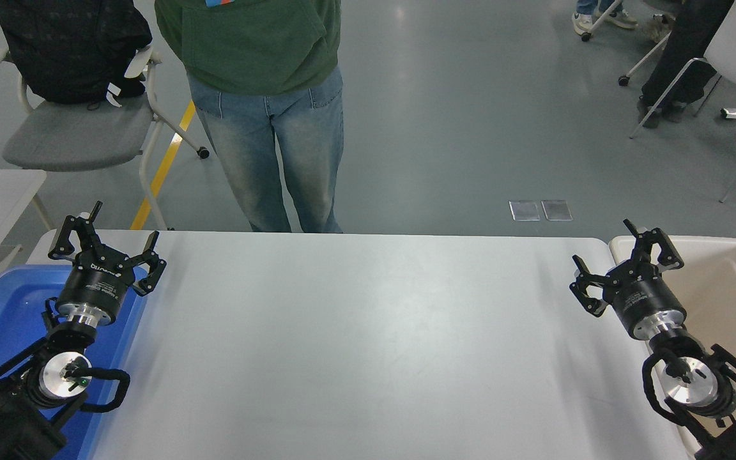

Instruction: Clean the table surface

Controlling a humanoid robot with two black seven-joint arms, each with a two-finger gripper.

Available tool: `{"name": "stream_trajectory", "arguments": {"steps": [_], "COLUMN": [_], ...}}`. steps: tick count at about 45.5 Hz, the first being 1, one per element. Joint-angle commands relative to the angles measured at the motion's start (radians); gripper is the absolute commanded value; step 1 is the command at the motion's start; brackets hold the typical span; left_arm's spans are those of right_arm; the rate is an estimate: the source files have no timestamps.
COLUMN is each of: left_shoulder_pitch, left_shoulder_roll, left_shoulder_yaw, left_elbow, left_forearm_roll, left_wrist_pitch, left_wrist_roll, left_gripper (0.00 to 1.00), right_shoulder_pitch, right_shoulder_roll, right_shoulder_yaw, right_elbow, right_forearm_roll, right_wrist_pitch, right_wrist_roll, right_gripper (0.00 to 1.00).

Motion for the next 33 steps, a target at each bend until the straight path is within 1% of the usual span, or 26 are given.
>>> {"name": "stream_trajectory", "arguments": {"steps": [1, 6, 9, 14, 33], "left_shoulder_pitch": [0.000, 0.000, 0.000, 0.000, 0.000], "left_shoulder_roll": [0.000, -0.001, 0.000, 0.000, -0.001], "left_shoulder_yaw": [0.000, 0.000, 0.000, 0.000, 0.000], "left_elbow": [0.000, 0.000, 0.000, 0.000, 0.000], "left_forearm_roll": [-0.001, 0.001, 0.001, 0.001, 0.001], "left_wrist_pitch": [0.000, 0.000, 0.000, 0.000, 0.000], "left_wrist_roll": [0.000, 0.000, 0.000, 0.000, 0.000], "left_gripper": [0.99, 0.99, 0.99, 0.99, 0.99], "right_shoulder_pitch": [-0.013, -0.009, -0.004, 0.005, 0.013], "right_shoulder_roll": [0.018, 0.020, 0.037, 0.038, 0.040], "right_shoulder_yaw": [-0.019, -0.040, -0.035, -0.037, -0.040], "right_elbow": [0.011, 0.008, 0.008, 0.006, 0.005], "right_forearm_roll": [-0.042, -0.151, -0.172, -0.180, -0.186], "right_wrist_pitch": [0.005, -0.013, -0.025, -0.042, -0.044], "right_wrist_roll": [0.078, 0.080, 0.081, 0.081, 0.081], "right_gripper": [1.00, 1.00, 1.00, 1.00, 1.00]}}
